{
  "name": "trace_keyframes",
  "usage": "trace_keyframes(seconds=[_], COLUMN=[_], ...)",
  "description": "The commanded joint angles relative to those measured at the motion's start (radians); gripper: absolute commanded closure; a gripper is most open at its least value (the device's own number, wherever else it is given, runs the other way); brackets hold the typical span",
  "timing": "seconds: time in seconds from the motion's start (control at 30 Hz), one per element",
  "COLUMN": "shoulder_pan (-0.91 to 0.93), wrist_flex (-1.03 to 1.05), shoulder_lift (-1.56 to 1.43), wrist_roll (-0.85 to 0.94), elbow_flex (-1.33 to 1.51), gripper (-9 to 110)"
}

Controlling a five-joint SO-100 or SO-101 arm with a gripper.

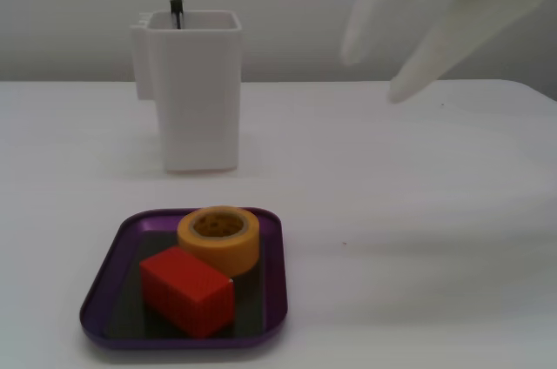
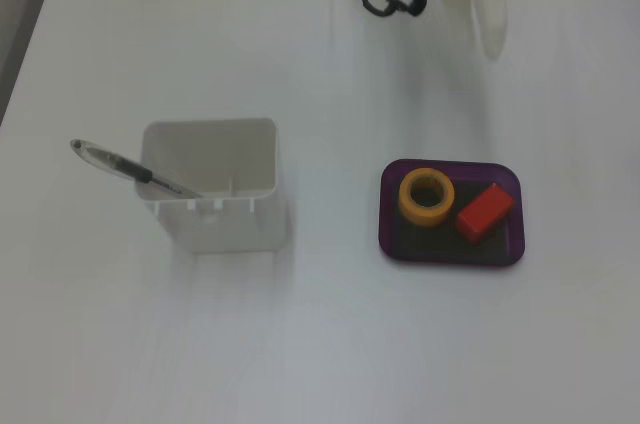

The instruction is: Remove the cube from the box.

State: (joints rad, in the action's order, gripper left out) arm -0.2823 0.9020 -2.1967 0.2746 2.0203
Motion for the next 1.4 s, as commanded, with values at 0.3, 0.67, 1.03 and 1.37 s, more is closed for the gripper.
trace_keyframes(seconds=[0.3, 0.67, 1.03, 1.37], shoulder_pan=[-0.005, 0.0, 0.0, 0.0], wrist_flex=[0.164, 0.156, 0.11, 0.106], shoulder_lift=[0.746, 1.071, 1.192, 1.21], wrist_roll=[-0.003, 0.0, 0.003, 0.04], elbow_flex=[-0.746, -0.98, -0.999, -0.999], gripper=[78, 78, 79, 87])
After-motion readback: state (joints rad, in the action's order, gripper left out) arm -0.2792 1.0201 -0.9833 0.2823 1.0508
